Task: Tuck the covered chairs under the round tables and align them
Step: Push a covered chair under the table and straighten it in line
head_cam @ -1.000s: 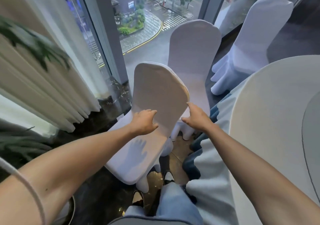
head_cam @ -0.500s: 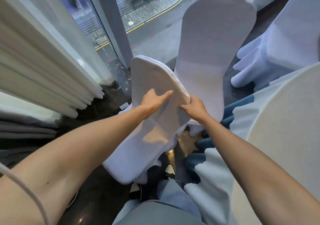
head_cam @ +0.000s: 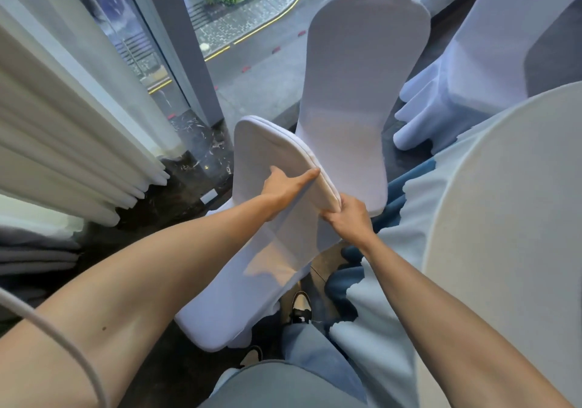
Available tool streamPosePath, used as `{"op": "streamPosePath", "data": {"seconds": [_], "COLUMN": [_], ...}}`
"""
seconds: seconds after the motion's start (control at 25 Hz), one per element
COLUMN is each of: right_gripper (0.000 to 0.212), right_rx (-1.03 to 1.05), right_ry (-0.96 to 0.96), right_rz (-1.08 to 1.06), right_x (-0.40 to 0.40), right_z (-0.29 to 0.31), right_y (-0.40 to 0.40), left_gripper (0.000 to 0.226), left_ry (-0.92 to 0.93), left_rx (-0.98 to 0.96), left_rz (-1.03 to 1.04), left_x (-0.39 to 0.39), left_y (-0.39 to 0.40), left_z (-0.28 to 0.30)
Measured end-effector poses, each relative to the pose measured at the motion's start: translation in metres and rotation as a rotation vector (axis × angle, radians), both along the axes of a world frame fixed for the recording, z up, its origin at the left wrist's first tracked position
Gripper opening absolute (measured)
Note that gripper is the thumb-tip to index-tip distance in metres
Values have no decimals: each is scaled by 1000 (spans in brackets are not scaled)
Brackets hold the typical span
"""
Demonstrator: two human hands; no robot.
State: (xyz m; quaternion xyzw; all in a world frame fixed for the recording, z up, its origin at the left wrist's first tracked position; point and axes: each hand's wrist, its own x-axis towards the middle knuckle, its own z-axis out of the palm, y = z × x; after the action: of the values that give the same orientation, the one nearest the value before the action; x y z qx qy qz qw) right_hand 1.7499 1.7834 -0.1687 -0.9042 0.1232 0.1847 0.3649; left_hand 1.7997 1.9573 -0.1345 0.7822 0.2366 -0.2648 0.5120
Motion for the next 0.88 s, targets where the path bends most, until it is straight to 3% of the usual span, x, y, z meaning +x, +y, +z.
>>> {"op": "streamPosePath", "data": {"seconds": [0.08, 0.2, 0.44, 0.68, 0.88], "right_gripper": [30, 26, 13, 9, 12], "right_rx": [-9, -31, -75, -60, -69], "right_ry": [8, 11, 66, 128, 160], "right_rz": [-46, -140, -203, -139, 40], "right_x": [-39, -107, -209, -274, -328], "right_z": [3, 10, 22, 30, 35], "right_y": [0, 4, 16, 17, 16], "left_gripper": [135, 131, 120, 94, 78], "left_ry": [4, -6, 9, -28, -73], "left_rx": [-24, -35, 191, 319, 390], "left_rz": [-32, -144, -220, -204, -226], "left_x": [-16, -46, -125, -195, -258], "left_y": [-1, -9, -52, -71, -72], "left_z": [6, 13, 8, 14, 16]}}
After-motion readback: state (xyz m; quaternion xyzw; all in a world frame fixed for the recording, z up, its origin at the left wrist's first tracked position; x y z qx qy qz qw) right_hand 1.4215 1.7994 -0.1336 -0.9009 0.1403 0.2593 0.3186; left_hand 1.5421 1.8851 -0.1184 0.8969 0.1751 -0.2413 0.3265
